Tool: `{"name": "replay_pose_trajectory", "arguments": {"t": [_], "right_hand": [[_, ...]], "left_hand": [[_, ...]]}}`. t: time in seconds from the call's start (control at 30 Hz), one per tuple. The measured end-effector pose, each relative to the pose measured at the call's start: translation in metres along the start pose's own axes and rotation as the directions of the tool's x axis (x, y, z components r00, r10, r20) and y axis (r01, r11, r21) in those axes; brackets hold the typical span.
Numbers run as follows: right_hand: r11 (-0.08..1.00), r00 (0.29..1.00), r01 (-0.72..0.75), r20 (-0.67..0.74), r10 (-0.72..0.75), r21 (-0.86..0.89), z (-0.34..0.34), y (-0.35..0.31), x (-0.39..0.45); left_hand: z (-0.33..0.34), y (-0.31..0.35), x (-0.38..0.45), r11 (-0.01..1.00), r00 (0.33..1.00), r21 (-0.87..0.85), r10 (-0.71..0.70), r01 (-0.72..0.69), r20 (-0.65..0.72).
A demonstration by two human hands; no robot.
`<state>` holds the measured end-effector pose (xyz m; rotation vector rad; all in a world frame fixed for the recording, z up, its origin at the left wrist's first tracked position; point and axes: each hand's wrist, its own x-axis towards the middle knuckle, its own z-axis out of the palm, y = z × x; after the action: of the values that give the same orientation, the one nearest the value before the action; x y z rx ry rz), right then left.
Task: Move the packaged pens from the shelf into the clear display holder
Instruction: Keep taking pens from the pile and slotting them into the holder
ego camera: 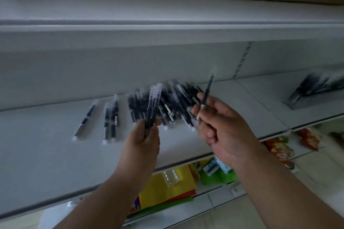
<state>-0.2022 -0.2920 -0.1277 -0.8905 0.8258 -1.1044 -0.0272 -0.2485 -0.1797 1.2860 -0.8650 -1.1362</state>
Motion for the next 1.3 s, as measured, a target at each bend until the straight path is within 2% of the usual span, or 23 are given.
{"name": "replay_pose_trajectory", "arguments": {"t": [0.2, 0.3, 0.4, 0.53, 0.7, 0.87, 0.97, 1.13, 1.3], "right_hand": [[0.975, 0.962, 0.169, -0.194, -0.195, -0.141, -0.097, -0.043, -0.035], [0.946, 0.924, 0.186, -0.279, -0.260, -0.265, -0.155, -0.070, -0.053], [0.889, 0.901, 0.171, -0.299, -0.316, -0.424, -0.221, -0.106, -0.073], [0.748, 0.877, 0.168, -0.249, -0.411, -0.642, -0.299, -0.152, -0.085], [0.661, 0.803, 0.209, -0.259, -0.537, -0.721, -0.372, -0.177, -0.069], [0.650, 0.731, 0.123, -0.374, -0.570, -0.750, -0.425, -0.188, -0.041], [0.520, 0.722, 0.102, -0.297, -0.625, -0.848, -0.453, -0.204, -0.027], [0.408, 0.681, 0.198, -0.174, -0.711, -0.891, -0.513, -0.241, 0.010], [0.333, 0.759, 0.317, 0.026, -0.651, -0.888, -0.559, -0.269, 0.061]], "left_hand": [[0.099, -0.011, -0.010, 0.999, 0.998, 0.027, -0.021, 0.020, 0.056], [0.161, -0.023, -0.019, 0.999, 0.998, 0.051, -0.015, 0.012, 0.062], [0.234, -0.035, -0.031, 0.998, 0.998, 0.058, -0.009, 0.005, 0.059], [0.319, -0.044, -0.049, 0.999, 0.997, 0.051, 0.000, -0.004, 0.075], [0.387, -0.050, -0.047, 0.999, 0.997, 0.048, 0.010, -0.014, 0.079], [0.435, -0.052, -0.024, 0.994, 0.993, 0.057, 0.088, -0.093, 0.080], [0.462, -0.053, -0.015, 0.992, 0.992, 0.018, 0.125, -0.125, 0.005], [0.508, -0.059, -0.016, 0.968, 0.965, -0.101, 0.212, -0.228, -0.152], [0.569, -0.074, -0.021, 0.940, 0.890, -0.168, 0.206, -0.295, -0.407]]}}
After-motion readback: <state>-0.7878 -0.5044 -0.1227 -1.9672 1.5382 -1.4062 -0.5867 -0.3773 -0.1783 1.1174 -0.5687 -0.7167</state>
